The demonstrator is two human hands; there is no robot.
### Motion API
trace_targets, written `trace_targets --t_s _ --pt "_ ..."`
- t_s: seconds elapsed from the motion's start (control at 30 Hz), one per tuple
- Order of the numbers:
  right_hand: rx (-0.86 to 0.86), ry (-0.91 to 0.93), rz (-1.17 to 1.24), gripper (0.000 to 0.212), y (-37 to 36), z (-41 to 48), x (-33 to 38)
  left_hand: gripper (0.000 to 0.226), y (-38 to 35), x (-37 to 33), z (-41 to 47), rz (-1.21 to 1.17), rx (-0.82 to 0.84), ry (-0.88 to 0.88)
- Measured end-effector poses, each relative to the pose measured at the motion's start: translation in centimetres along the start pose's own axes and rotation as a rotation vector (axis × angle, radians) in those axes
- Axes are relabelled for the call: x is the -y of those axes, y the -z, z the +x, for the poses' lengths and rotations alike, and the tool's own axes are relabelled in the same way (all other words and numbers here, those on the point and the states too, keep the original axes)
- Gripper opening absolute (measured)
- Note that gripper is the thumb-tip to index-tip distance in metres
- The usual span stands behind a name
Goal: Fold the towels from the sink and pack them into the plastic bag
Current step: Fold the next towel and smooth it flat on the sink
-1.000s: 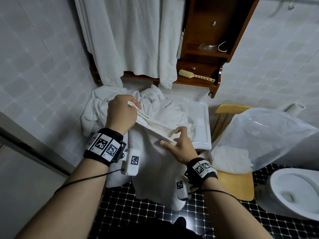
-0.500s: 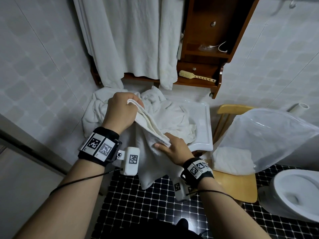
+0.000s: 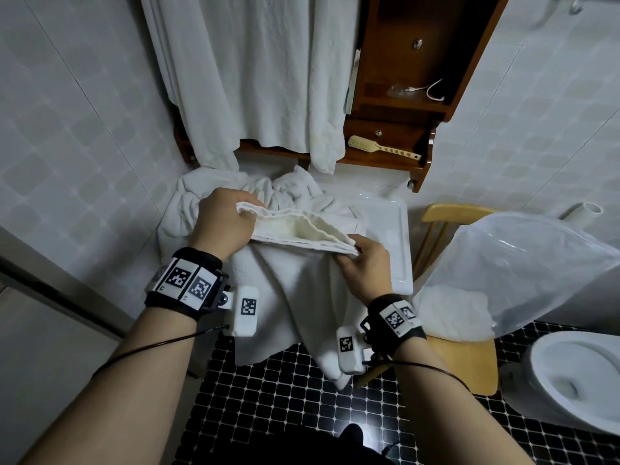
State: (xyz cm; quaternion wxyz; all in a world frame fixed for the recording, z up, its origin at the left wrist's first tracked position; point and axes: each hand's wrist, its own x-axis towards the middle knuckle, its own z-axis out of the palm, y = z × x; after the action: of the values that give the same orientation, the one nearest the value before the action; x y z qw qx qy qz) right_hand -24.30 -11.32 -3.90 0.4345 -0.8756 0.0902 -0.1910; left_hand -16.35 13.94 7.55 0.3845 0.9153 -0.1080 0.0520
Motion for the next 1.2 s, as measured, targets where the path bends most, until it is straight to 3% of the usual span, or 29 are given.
trace_targets --t_s 0.1,0.2,0.33,0.43,0.5,0.57,0.63,0.7,0.77,0.83,0.9,0.97,1.1,1.2 --pt "0.291 -0.058 0.116 0.038 1.3 0.5 0.1 0.045 -0.1 0.5 0.1 -0.023 -0.02 0.095" --pt "0.434 -0.002 0.028 0.042 2.3 0.7 0.9 0.044 -0.4 0.8 0.1 -0.073 -0.025 0.115" --pt "0.082 -0.048 -0.167 0.036 2.0 0.8 1.8 0.045 -0.9 0.4 0.7 -0.125 -0.025 0.173" --pt "0.234 0.0 -0.174 0.036 1.6 0.5 2.0 0.042 -1.3 1.0 0.9 -0.012 0.138 0.111" --pt "0.217 -0.007 -0.166 0.043 1.5 0.5 2.3 0.043 -1.6 2.0 1.0 0.088 0.237 0.078" --pt "0.125 -0.025 -0.177 0.05 1.3 0.8 2.6 0.038 -2.0 2.1 0.9 0.175 0.275 0.169" --pt "0.174 0.011 -0.191 0.047 0.9 0.9 3.3 0.036 -2.4 1.4 0.6 0.446 0.25 0.246" --pt "0.263 0.04 -0.185 0.041 0.6 0.6 4.7 0.037 -2.8 0.6 0.3 0.643 0.247 0.083" --pt "0.292 0.029 -0.179 0.041 0.3 0.5 5.8 0.044 -3.3 0.0 0.2 0.516 0.348 -0.165" --pt "0.298 -0.004 -0.134 0.036 0.0 0.5 6.3 0.051 -3.6 -1.0 -0.4 0.321 0.49 -0.296" --pt "0.3 -0.053 -0.07 0.031 -0.2 0.6 6.4 0.041 -4.2 -1.7 -1.0 0.22 0.549 -0.346" --pt "0.289 -0.1 -0.037 0.04 0.1 0.7 6.2 0.02 -4.9 -1.6 -1.4 0.185 0.54 -0.363" --pt "0.229 -0.129 0.007 0.04 0.7 1.1 5.7 0.018 -5.7 -1.1 -1.2 0.161 0.519 -0.357" --pt "0.279 -0.1 0.081 0.034 1.0 1.0 6.1 0.018 -6.0 -1.6 -0.7 0.134 0.51 -0.377"
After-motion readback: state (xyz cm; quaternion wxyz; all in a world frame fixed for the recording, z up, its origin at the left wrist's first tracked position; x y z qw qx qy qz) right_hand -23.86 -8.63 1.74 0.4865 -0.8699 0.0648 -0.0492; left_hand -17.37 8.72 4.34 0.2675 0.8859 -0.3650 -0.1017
